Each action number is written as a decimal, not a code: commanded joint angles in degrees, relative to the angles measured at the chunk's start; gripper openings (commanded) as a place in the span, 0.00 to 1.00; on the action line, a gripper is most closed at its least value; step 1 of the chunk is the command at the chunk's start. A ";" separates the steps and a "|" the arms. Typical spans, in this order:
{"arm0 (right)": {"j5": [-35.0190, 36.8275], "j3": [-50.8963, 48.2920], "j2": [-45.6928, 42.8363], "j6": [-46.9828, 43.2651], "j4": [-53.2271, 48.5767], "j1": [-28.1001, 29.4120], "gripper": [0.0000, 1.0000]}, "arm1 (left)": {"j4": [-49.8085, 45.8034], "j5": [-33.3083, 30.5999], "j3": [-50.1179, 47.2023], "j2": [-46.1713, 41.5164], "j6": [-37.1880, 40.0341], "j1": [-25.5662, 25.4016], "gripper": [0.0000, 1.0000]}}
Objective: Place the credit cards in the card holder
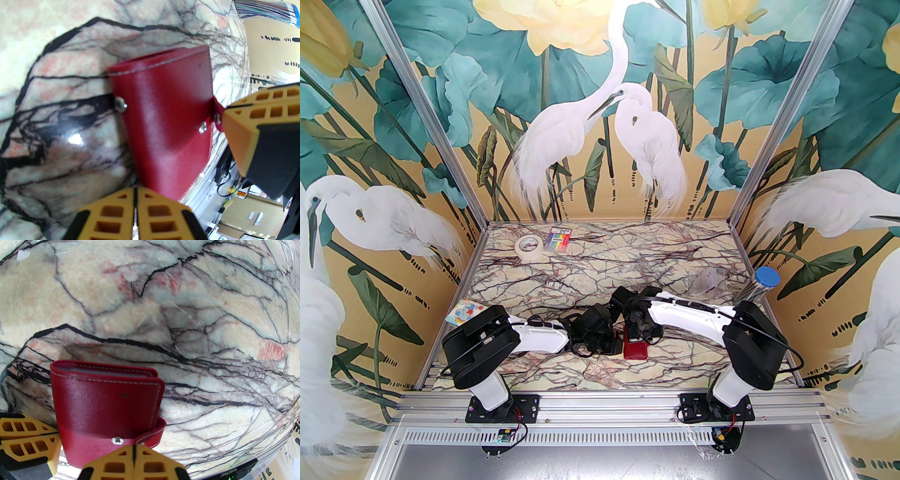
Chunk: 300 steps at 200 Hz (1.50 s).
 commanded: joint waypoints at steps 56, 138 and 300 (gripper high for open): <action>-2.11 -1.14 -2.42 -0.96 3.77 0.60 0.00 | 0.82 1.06 0.05 1.38 -0.26 -0.04 0.08; -3.96 -2.37 -1.54 -1.24 6.98 0.60 0.00 | 0.81 0.89 0.06 1.39 -0.35 -0.04 0.08; -3.81 -3.72 1.41 -1.37 7.59 0.61 0.00 | 0.82 0.75 0.03 1.36 -0.44 -0.10 0.08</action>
